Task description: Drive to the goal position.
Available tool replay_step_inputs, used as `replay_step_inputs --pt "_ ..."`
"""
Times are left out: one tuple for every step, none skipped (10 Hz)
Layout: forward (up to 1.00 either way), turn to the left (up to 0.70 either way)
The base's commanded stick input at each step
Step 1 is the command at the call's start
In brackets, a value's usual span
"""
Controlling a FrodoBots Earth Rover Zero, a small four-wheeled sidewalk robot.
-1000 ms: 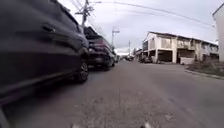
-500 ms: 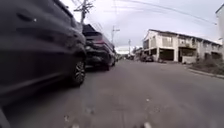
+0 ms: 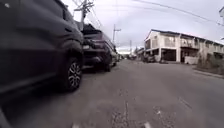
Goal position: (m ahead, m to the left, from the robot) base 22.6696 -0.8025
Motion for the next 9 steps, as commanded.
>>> replay_step_inputs --pt "0.70 0.00" --pt "0.70 0.00" --pt "0.70 0.00" --pt "0.70 0.00" --pt "0.70 0.00" --pt "0.70 0.00" --pt "0.70 0.00" --pt "0.70 0.00" --pt "0.70 0.00"
